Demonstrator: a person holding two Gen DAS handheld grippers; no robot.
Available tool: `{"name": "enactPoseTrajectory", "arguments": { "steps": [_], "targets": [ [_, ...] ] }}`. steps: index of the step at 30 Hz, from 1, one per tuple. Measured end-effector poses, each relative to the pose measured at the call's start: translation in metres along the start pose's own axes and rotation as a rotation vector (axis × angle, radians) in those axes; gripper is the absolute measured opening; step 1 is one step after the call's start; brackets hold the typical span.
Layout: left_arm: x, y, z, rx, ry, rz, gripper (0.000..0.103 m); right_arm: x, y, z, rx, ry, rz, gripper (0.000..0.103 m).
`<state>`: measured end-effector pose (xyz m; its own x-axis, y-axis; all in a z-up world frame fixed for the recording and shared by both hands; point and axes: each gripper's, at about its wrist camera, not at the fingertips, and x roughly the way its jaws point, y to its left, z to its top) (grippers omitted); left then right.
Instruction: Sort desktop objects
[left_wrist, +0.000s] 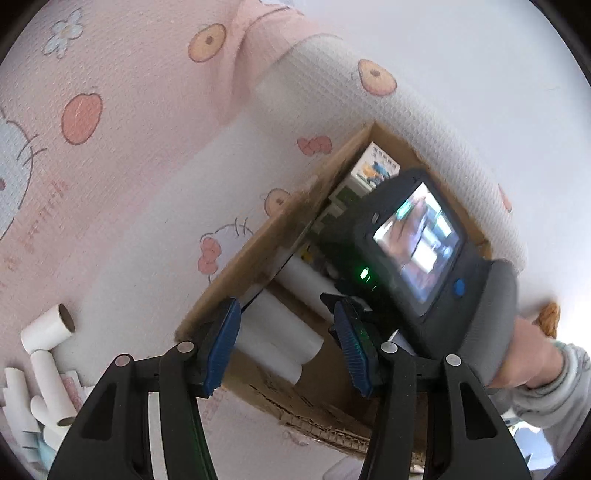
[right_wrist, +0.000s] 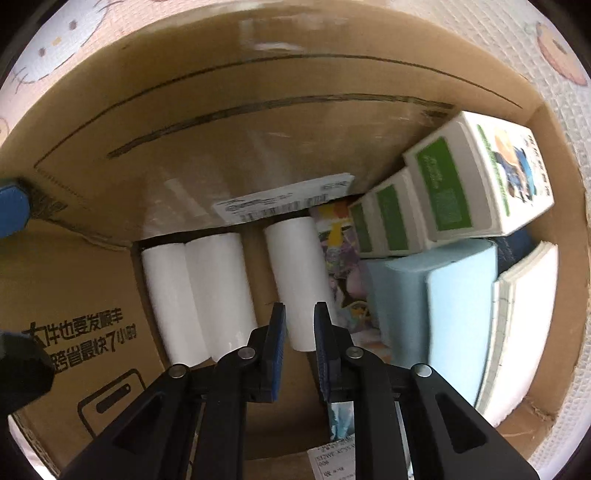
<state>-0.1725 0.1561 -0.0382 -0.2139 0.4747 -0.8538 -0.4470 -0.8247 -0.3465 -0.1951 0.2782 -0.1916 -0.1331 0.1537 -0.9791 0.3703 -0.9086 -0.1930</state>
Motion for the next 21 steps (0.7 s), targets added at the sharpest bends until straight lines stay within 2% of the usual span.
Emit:
{"name": "enactPoseTrajectory", "arguments": {
  "steps": [1, 2, 3, 4, 5, 8, 13, 14, 16, 19, 21],
  "targets": [
    [0.001, 0.005, -0.003, -0.023, -0.015, -0.016, 0.054, 0.004, 0.004, 0.000, -0.018, 0.006, -0.026, 0.007],
    [-0.002, 0.010, -0.003, -0.050, -0.023, -0.041, 0.046, 0.008, 0.006, 0.001, -0.027, 0.020, -0.062, 0.006],
    [-0.004, 0.013, -0.005, -0.066, -0.022, -0.068, 0.031, 0.011, 0.008, 0.002, -0.036, 0.026, -0.102, 0.004],
    [-0.006, 0.014, -0.005, -0.066, -0.025, -0.078, 0.023, 0.015, 0.014, 0.002, -0.066, 0.034, -0.154, 0.003],
    [-0.008, 0.014, -0.007, -0.053, -0.028, -0.060, 0.010, 0.016, 0.019, 0.002, -0.089, 0.039, -0.189, 0.003],
    [-0.008, 0.013, -0.011, -0.024, -0.032, -0.008, 0.007, 0.021, 0.039, 0.005, -0.192, 0.044, -0.318, 0.003],
    [-0.007, 0.027, -0.011, -0.081, -0.028, -0.050, 0.007, 0.034, 0.066, 0.008, -0.328, 0.080, -0.446, 0.003],
    [-0.008, 0.030, -0.010, -0.074, -0.032, -0.042, 0.007, 0.037, 0.070, 0.008, -0.342, 0.085, -0.459, 0.003],
    [-0.011, 0.031, -0.008, -0.070, -0.042, -0.028, 0.007, 0.042, 0.078, 0.009, -0.354, 0.113, -0.425, 0.003],
    [-0.012, 0.035, -0.005, -0.082, -0.044, -0.046, 0.007, 0.047, 0.084, 0.011, -0.361, 0.127, -0.449, 0.002],
    [-0.012, 0.036, -0.004, -0.088, -0.045, -0.044, 0.007, 0.044, 0.086, 0.013, -0.345, 0.126, -0.424, 0.002]
  ]
}}
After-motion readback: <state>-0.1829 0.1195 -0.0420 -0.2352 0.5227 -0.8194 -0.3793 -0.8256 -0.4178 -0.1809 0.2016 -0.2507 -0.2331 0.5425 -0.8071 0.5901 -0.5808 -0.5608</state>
